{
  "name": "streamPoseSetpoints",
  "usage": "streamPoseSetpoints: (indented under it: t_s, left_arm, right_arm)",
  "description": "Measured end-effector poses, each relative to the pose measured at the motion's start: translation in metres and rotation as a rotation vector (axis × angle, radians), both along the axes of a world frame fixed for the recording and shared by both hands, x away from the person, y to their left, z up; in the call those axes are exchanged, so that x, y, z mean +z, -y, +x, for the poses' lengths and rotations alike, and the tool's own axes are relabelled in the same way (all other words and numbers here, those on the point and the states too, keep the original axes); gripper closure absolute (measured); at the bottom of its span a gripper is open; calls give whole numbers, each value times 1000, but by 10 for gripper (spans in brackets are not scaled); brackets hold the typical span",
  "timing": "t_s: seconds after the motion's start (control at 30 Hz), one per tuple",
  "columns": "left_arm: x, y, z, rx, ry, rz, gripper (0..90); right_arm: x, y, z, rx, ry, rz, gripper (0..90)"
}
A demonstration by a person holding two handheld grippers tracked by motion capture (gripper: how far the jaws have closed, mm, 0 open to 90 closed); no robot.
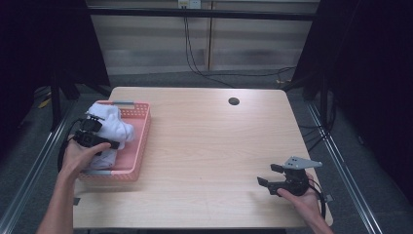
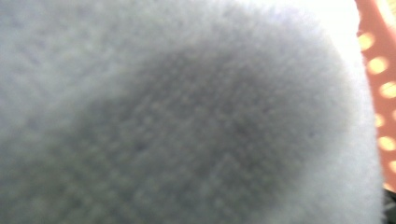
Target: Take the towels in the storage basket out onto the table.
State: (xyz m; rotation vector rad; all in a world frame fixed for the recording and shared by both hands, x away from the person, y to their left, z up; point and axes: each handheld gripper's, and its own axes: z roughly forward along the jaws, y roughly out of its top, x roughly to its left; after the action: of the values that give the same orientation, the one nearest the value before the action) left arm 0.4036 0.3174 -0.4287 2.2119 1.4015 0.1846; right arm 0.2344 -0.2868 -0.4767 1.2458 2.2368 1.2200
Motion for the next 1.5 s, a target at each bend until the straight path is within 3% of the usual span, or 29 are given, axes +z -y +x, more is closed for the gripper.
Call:
streamPoseSetpoints:
  t_s: [0.33, 0.73, 0.93, 1.17, 1.27, 1.5]
  left_arm:
    - [17, -2, -11, -28, 84, -57, 444]
    - [32, -7, -17, 6, 171, -114, 443]
    - [42, -5, -19, -8, 207, -153, 441]
    - [59, -2, -24, -9, 265, -157, 442]
    - [62, 2, -27, -18, 258, -168, 441]
    - [72, 11, -36, -26, 294, -205, 441]
  right_arm:
    - [0, 1, 0, -2, -6, 5, 229]
    - [1, 1, 1, -3, -8, 23, 227]
    - [-1, 1, 2, 4, -10, 10, 227]
    - [-2, -1, 3, -2, -13, 13, 227]
    - [-2, 0, 2, 7, -11, 10, 226]
    - [-1, 0, 1, 12, -8, 10, 225]
